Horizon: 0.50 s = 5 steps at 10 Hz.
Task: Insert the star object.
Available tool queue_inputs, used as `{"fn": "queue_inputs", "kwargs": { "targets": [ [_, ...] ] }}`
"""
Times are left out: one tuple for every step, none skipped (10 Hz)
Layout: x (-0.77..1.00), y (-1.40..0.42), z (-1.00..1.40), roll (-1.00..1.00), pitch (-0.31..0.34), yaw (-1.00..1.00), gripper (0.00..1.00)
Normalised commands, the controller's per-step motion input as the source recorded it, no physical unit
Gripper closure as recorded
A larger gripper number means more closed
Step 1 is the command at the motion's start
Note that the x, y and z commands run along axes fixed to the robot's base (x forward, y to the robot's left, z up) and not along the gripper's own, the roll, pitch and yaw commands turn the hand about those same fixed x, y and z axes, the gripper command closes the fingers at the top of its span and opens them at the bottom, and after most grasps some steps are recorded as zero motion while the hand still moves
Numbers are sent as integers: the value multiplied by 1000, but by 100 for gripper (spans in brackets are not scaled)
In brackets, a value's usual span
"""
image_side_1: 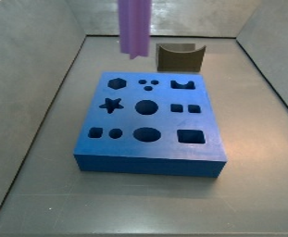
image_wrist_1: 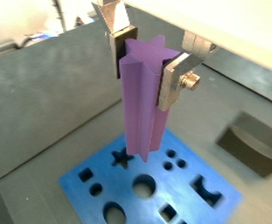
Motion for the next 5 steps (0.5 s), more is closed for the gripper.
{"fn": "queue_inputs", "kwargs": {
  "targets": [
    [-546,0,-889,-36,-9,583,100],
    [-374,0,-486,-253,-131,526,100],
    [-357,0,-400,-246,-201,346,100],
    [-174,166,-509,-254,-196,46,100],
    [26,211,-569,-284,-69,-80,100]
  ]
}}
